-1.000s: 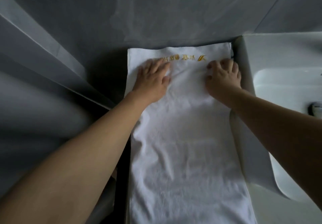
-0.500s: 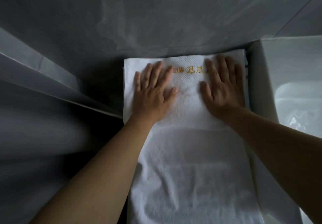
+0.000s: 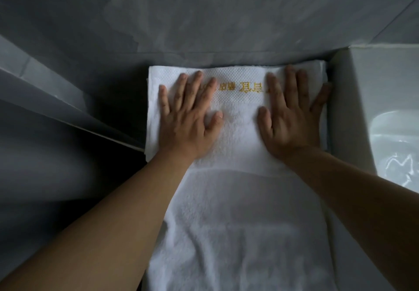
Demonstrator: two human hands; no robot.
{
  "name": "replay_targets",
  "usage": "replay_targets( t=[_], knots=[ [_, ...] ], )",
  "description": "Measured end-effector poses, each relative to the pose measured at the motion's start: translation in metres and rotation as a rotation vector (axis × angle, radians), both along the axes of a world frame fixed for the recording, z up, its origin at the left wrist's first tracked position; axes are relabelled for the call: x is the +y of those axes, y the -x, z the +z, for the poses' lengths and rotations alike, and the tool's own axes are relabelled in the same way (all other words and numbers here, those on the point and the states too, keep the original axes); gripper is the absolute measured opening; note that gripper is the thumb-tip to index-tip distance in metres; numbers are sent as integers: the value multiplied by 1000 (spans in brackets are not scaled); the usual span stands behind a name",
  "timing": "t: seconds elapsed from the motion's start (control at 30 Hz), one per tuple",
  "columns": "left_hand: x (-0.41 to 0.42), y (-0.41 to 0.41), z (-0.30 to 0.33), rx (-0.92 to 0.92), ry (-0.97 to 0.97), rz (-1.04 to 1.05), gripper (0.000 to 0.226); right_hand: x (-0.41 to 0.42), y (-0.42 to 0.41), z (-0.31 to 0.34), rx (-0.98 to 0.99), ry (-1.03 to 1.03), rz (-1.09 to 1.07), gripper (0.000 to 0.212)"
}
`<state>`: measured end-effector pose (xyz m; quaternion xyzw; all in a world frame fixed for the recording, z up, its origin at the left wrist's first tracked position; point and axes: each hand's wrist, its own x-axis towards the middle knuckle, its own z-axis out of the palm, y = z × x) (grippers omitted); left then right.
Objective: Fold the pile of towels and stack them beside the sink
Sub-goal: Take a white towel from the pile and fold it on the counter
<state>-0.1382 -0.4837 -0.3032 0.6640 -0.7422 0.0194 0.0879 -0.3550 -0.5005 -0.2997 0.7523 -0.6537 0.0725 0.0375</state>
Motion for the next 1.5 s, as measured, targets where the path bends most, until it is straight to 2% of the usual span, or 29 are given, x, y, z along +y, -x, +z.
replay_targets(
  t=[0.23,0.63,0.73,0.8,0.87,0.97,1.0,1.03,1.1,1.17,1.2,1.3,1.5],
  knots=[
    [-2,2,-2,-10,4,31,70,2,1,-1,-65,59,25,71],
    [0,2,-6,-3,15,48,68,3,2,-5,-54,91,27,70],
    [9,-4,-3,20,32,-22,67,3,3,-4,-48,87,29,69],
    [16,-17,1,-39,38,-69,64,4,2,-3,-52,84,29,69],
    [23,-34,3,-56,29,79,61,5,2,-3,-62,83,38,69],
    [43,-36,9,55,16,468,62,5,3,-4,-74,95,38,69],
    [55,-25,11,58,63,466,63,5,3,-3,-75,95,41,70],
    [71,-13,12,50,149,360,62,4,2,-3,-74,93,46,69],
    [109,16,6,47,224,-38,61,5,2,-2,-70,91,54,69],
    [145,31,-8,10,86,-345,63,6,3,-1,-67,78,48,68],
    [159,32,-17,-19,-20,-394,63,7,4,-1,-66,73,45,68],
    [172,26,-38,-22,-187,-295,66,4,1,-3,-71,92,42,69],
    [166,27,-43,-45,-232,-311,72,6,3,3,-78,48,38,69]
  ],
)
